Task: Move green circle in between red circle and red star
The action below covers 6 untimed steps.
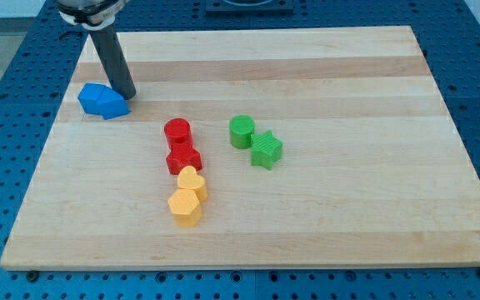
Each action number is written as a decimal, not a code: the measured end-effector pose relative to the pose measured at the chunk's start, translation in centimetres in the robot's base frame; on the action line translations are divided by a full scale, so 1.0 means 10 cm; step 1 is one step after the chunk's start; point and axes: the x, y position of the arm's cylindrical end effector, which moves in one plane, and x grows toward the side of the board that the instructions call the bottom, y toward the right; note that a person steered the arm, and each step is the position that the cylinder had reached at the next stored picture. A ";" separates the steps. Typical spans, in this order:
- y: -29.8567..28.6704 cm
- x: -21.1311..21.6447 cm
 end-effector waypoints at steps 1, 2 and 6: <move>0.42 -0.27; 1.18 -0.28; 1.79 0.85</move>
